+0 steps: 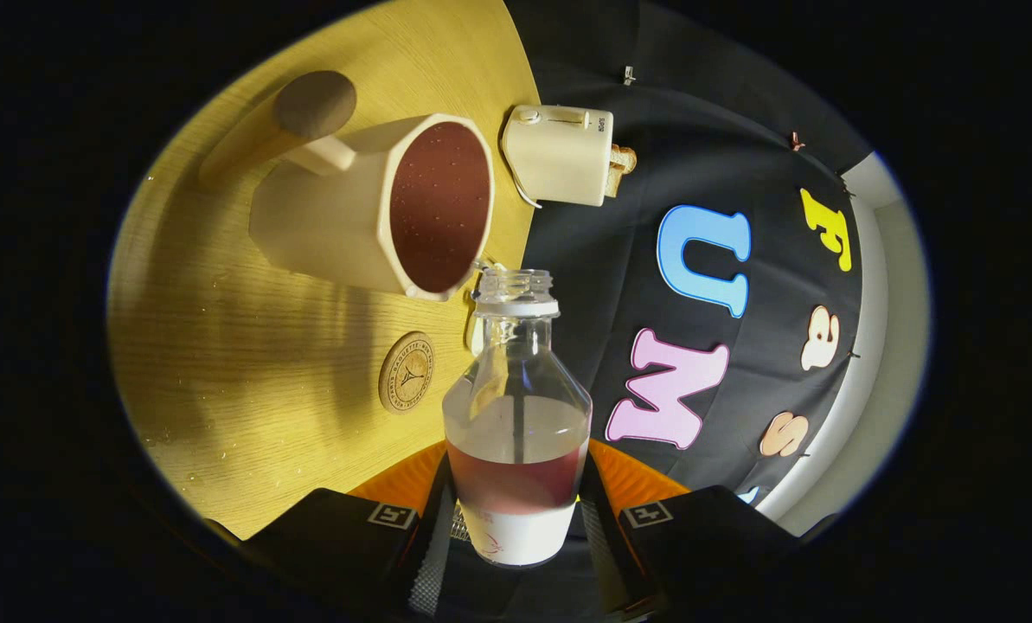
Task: Take the bottle from table, then pour the juice into the cup, finally place the bottle on the coaster
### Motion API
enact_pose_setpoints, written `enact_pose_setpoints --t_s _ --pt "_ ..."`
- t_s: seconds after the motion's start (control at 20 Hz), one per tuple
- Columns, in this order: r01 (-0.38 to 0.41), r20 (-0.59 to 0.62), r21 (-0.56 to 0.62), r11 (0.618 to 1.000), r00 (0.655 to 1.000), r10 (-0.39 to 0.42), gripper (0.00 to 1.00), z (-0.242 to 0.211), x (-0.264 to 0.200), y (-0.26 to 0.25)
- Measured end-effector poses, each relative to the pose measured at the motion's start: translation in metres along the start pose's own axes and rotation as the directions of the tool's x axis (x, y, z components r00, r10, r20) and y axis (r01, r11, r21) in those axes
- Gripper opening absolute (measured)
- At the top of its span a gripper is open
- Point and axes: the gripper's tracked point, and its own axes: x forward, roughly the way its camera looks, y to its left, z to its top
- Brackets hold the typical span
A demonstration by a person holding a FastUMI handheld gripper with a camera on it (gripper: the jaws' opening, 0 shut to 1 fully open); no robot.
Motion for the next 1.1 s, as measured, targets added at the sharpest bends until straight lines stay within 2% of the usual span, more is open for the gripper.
enact_pose_setpoints --t_s 1.1 --pt "0.007 0.040 -0.061 0.998 0.999 -0.005 0.71 0.0066 0.0012 -0.0027"
